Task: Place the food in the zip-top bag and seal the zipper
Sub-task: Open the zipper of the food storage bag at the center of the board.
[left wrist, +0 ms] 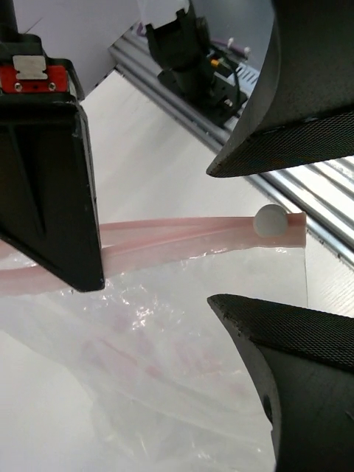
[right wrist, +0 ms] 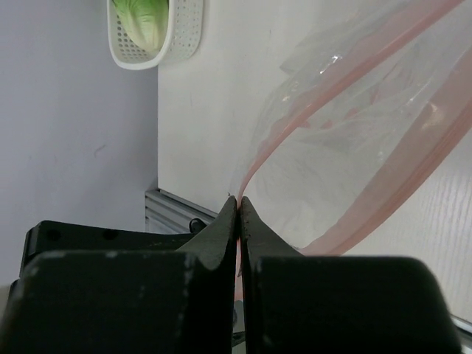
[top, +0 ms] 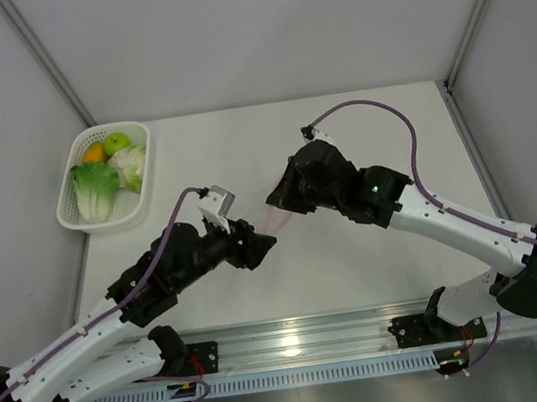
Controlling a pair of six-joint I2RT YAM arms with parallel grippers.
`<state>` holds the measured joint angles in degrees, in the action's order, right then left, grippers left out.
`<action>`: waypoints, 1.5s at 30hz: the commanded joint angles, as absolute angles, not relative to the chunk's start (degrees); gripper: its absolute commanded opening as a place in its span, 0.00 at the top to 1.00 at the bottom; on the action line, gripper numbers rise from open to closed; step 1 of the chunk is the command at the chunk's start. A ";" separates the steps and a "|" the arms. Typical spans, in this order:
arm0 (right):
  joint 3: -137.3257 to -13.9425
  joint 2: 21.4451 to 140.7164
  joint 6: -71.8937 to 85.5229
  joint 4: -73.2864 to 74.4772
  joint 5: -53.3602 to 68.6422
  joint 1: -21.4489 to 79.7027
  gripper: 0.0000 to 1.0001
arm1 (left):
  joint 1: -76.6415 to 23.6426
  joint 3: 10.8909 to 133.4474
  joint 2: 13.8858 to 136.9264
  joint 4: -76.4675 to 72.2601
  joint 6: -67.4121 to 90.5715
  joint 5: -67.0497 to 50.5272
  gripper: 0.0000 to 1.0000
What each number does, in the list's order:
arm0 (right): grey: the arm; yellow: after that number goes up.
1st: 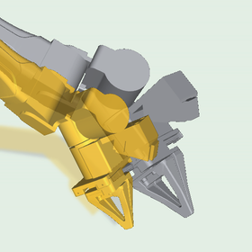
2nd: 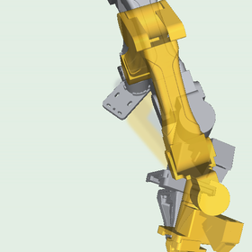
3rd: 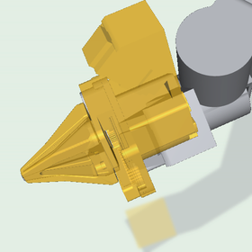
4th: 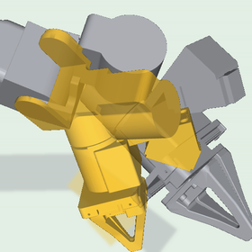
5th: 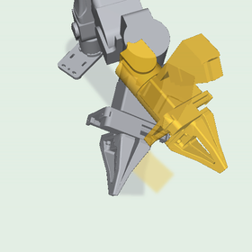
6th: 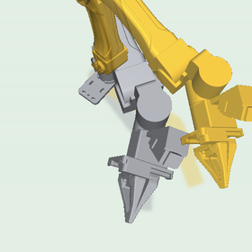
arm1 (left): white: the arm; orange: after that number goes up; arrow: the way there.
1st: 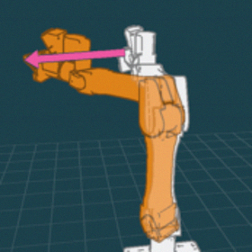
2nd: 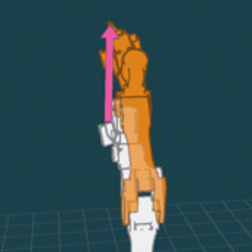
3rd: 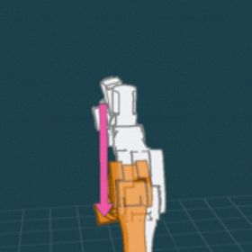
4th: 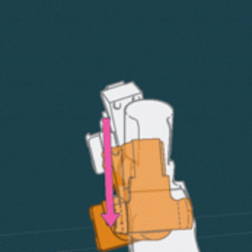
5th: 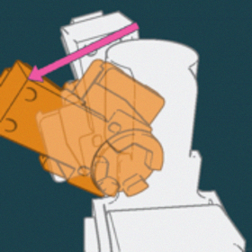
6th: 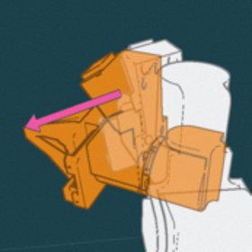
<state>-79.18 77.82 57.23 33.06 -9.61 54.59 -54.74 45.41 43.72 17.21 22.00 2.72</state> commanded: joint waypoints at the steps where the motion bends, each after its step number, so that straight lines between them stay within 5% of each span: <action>1: -83.14 79.36 59.15 36.30 -10.46 54.32 1.00 | -55.63 48.86 43.50 16.61 19.34 9.48 0.32; 34: -83.67 79.80 63.46 35.25 -12.04 56.07 1.00 | -60.99 53.17 56.95 17.84 19.16 29.44 0.34; 37: -83.76 79.89 63.46 35.16 -11.87 56.25 1.00 | -61.17 53.35 57.57 18.28 19.42 31.72 0.51; 42: -83.93 79.28 60.65 36.47 -13.01 56.25 1.00 | -61.26 53.96 57.48 18.81 19.07 31.03 0.99; 45: -84.37 78.75 56.96 38.75 -13.18 55.99 0.82 | -61.26 54.58 57.57 19.34 19.60 29.89 0.99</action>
<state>-81.91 80.03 60.95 36.27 -11.22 55.90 -61.17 51.83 57.63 19.18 19.44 28.75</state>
